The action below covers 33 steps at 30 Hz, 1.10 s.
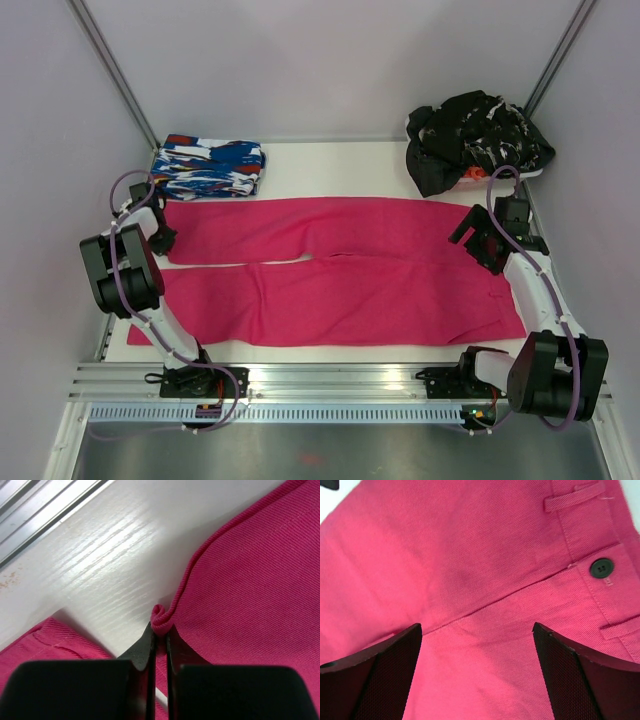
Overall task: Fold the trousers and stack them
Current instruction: Flatten the trousers out
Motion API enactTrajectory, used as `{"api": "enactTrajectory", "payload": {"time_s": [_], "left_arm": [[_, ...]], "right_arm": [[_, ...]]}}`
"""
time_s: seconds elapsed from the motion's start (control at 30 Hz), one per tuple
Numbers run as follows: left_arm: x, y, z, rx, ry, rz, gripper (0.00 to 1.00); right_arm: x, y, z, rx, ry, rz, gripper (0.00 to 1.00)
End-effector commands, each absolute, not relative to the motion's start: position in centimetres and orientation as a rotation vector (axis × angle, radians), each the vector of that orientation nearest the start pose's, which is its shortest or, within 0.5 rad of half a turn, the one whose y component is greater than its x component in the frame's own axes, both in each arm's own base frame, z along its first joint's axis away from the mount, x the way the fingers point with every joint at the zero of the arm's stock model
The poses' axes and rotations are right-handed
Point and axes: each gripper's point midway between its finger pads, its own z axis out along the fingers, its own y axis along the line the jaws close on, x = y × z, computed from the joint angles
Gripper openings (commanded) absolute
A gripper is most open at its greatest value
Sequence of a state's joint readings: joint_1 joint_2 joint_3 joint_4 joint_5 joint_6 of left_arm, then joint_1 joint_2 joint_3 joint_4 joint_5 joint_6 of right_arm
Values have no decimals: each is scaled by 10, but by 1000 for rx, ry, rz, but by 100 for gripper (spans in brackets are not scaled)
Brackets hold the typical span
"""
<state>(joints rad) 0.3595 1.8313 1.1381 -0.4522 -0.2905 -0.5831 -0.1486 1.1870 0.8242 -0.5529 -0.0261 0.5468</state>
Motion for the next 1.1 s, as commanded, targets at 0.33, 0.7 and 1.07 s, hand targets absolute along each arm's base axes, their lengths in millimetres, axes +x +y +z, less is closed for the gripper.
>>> {"api": "enactTrajectory", "payload": {"time_s": [0.33,0.7,1.07], "left_arm": [[327,208,70,-1345,2184,482,2],[358,186,100,-1184,2163,235,44],[358,143,162,-963,2150,28,81]], "right_arm": [[309,-30,122,853,2290,146,98],[303,-28,120,815,2311,147,98],[303,-20,116,795,2307,204,98]]}}
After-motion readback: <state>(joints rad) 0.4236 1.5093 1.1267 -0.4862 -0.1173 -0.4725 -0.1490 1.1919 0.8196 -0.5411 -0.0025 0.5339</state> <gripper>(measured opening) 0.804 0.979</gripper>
